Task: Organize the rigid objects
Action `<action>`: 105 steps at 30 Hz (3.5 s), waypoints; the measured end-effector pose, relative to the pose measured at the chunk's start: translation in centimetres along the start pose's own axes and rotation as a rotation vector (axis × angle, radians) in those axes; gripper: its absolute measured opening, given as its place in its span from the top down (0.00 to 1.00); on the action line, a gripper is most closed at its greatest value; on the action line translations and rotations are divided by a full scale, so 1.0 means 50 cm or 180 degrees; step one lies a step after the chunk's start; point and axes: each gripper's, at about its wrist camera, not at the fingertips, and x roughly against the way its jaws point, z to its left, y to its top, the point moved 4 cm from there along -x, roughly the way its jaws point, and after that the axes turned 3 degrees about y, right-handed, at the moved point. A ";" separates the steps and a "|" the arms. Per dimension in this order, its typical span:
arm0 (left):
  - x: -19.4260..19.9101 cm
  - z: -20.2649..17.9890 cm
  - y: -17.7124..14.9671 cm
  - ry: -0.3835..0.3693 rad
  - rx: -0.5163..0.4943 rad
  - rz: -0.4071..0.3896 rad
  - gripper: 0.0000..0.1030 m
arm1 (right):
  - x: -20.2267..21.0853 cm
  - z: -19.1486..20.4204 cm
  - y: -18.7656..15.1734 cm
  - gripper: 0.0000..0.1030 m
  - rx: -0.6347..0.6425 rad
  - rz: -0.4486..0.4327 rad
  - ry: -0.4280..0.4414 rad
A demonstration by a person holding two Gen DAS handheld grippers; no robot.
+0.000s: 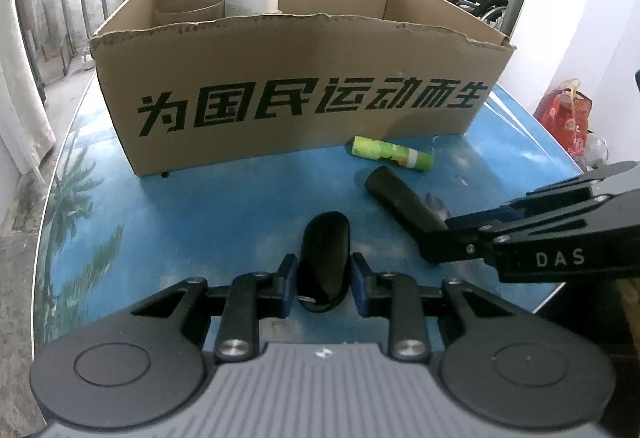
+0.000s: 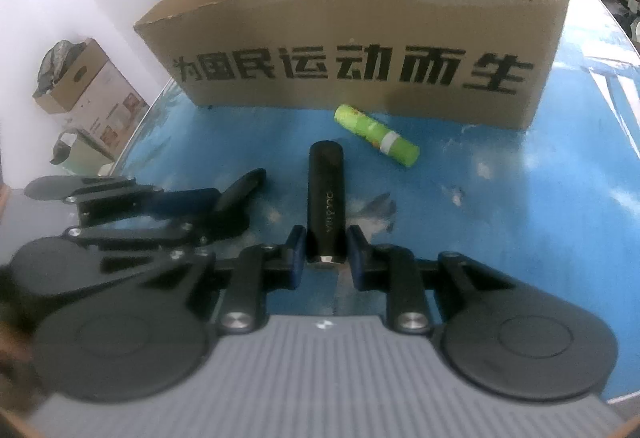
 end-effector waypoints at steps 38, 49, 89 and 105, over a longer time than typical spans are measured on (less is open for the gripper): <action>-0.012 -0.006 0.013 0.0027 0.0022 0.0055 0.68 | -0.015 0.016 0.014 0.79 0.0125 -0.0055 -0.0106; -0.015 -0.008 0.016 0.0056 0.0049 0.0046 0.69 | -0.017 0.021 0.012 0.79 0.0187 -0.0070 -0.0142; 0.031 0.006 0.034 0.0096 0.0233 -0.0170 0.70 | 0.015 0.027 0.029 0.80 0.0077 -0.0252 -0.0042; 0.061 0.003 0.045 0.0131 0.0207 -0.0279 0.70 | 0.038 0.047 0.042 0.80 0.0162 -0.0336 -0.0029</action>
